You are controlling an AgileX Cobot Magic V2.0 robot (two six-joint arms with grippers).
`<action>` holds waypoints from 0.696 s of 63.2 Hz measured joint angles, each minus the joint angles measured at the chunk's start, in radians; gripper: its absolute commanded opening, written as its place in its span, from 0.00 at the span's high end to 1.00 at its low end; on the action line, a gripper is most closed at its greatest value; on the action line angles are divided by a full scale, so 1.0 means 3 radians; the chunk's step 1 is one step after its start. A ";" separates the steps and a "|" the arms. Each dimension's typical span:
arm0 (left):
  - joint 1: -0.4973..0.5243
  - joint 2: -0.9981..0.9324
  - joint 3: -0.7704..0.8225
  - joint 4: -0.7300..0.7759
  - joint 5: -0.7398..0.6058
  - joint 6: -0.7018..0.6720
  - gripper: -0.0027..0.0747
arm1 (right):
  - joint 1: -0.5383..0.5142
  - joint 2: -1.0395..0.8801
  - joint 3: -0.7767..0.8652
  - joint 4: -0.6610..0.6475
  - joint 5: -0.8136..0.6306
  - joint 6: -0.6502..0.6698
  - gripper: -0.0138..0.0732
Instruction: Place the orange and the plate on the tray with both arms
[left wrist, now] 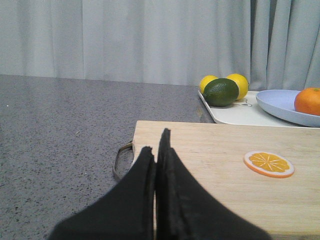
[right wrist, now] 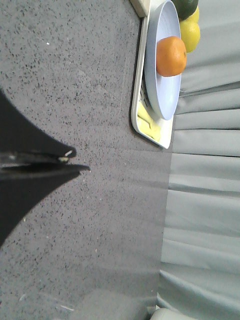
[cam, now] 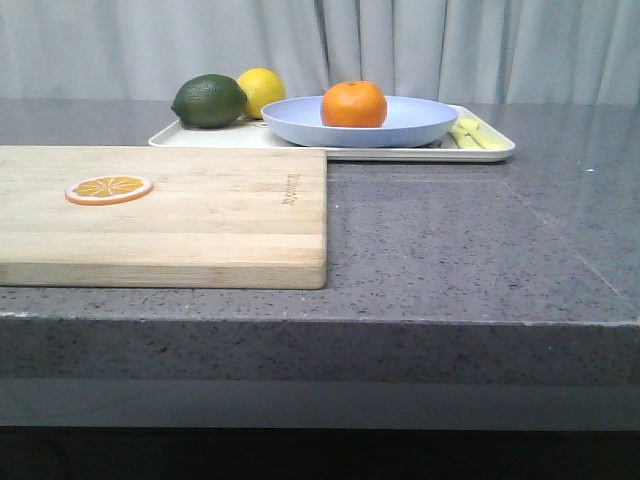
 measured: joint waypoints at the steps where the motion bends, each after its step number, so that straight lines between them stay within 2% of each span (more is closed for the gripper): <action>1: 0.0000 0.0000 0.0000 0.0000 0.0000 0.0000 0.99 | 0.0000 0.0000 0.0000 0.0000 -0.0001 0.0026 0.98; 14: 0.0000 0.0000 0.0000 0.0000 0.0000 0.0000 0.99 | 0.0000 0.0000 0.0000 0.0000 -0.0007 0.0281 0.98; 44: 0.0000 0.0000 0.0000 0.0000 0.0000 0.0000 0.99 | -0.0099 0.0000 0.0000 0.0000 -0.0007 0.0292 0.98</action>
